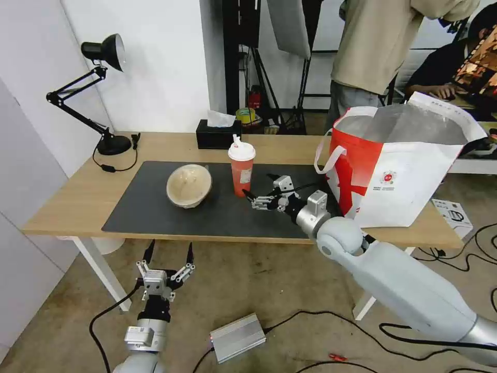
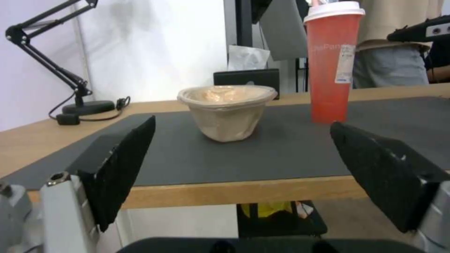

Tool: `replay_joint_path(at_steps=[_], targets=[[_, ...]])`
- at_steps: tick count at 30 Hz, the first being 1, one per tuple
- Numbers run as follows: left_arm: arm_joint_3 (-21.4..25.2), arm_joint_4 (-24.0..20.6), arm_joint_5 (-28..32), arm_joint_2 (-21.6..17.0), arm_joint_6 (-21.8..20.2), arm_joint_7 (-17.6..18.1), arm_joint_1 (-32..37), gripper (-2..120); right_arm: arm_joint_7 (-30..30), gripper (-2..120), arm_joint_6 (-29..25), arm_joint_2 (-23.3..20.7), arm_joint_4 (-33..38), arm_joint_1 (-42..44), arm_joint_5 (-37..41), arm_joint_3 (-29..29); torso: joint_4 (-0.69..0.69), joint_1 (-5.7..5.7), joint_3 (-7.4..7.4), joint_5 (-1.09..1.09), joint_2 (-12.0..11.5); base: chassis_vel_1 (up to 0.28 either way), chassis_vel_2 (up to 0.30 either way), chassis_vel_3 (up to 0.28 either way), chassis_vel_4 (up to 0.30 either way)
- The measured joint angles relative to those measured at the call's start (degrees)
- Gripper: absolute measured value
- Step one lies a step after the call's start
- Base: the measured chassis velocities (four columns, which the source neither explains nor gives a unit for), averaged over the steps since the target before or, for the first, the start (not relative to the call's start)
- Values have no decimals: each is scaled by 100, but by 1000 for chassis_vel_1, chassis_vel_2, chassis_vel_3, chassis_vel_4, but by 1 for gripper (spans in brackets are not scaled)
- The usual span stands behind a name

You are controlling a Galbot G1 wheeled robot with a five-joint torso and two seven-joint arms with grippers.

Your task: Pick up the trash from the table and place it into the takeout bag.

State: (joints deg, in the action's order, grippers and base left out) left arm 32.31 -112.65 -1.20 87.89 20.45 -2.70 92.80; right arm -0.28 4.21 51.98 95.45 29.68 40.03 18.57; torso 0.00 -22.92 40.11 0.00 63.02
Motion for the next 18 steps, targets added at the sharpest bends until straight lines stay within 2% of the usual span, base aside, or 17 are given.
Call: replay_joint_path(at_steps=[18], targets=[[-8,93,38,2,42,-12,-57,100,-277,100,-417,329,-687,-197,-843,69,0,0,0,0,0,0,0,0,0]])
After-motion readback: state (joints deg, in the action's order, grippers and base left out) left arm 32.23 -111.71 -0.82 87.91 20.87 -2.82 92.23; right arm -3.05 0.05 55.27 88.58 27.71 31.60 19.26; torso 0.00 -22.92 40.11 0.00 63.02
